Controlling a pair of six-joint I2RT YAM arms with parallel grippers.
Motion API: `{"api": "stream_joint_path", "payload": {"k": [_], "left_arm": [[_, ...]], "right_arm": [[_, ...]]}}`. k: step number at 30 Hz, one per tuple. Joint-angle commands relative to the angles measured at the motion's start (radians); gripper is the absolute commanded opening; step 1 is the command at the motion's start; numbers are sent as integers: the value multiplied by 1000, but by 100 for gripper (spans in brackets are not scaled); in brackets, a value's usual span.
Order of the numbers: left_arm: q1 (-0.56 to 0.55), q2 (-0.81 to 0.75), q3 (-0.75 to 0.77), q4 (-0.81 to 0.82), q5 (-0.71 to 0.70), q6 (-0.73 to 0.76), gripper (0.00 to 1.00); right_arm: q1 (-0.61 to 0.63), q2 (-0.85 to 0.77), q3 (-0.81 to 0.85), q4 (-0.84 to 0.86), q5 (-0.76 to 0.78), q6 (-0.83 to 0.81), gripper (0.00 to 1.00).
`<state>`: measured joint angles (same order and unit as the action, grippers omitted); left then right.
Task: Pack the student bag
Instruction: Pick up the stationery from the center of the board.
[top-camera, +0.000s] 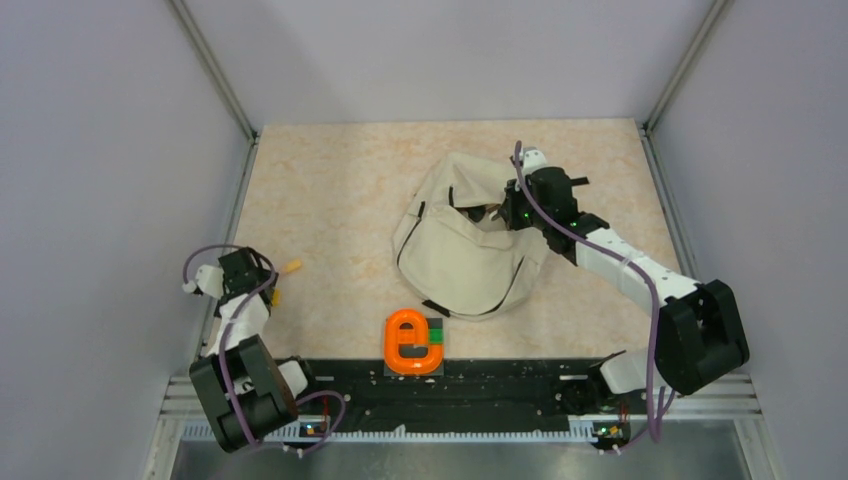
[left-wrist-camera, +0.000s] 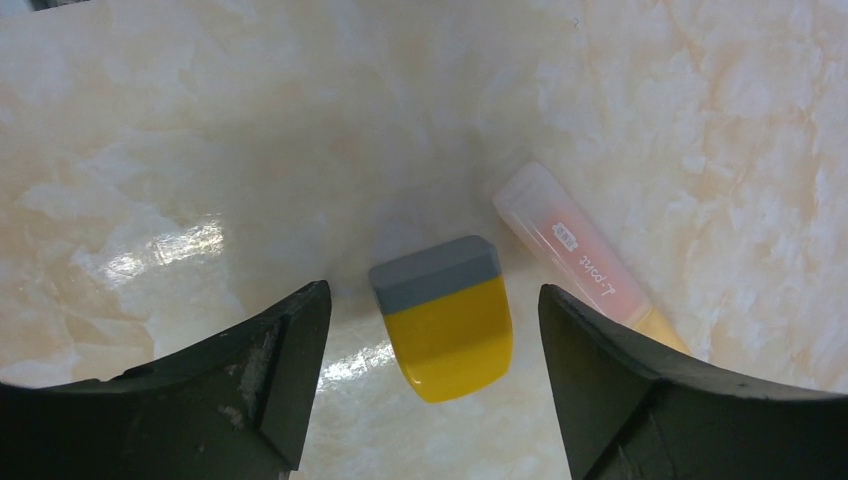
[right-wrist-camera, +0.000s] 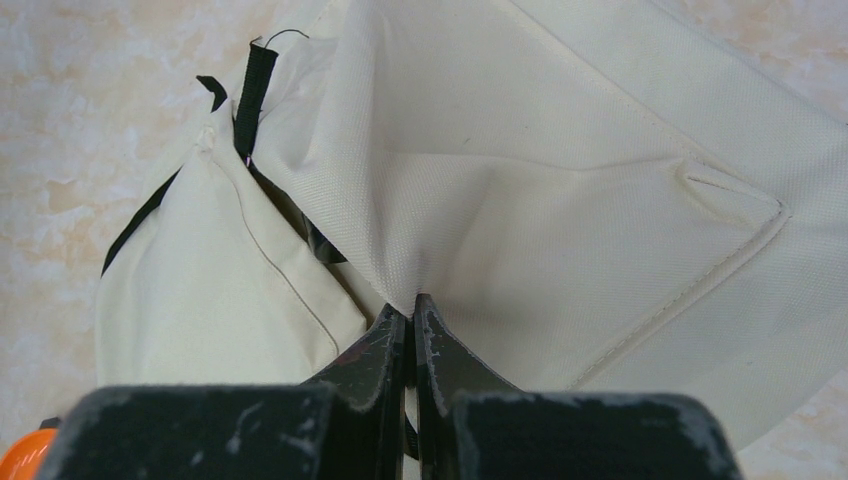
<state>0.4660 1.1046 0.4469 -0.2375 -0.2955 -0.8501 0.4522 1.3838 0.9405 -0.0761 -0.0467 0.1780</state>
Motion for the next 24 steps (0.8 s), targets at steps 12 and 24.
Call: {"api": "stream_joint_path", "payload": {"k": [12, 24], "left_arm": [[25, 53, -26, 119, 50, -80, 48], [23, -163, -117, 128, 224, -63, 20]], "right_arm": [[-1, 13, 44, 45, -142, 28, 0], [-1, 30, 52, 22, -147, 24, 0]]}}
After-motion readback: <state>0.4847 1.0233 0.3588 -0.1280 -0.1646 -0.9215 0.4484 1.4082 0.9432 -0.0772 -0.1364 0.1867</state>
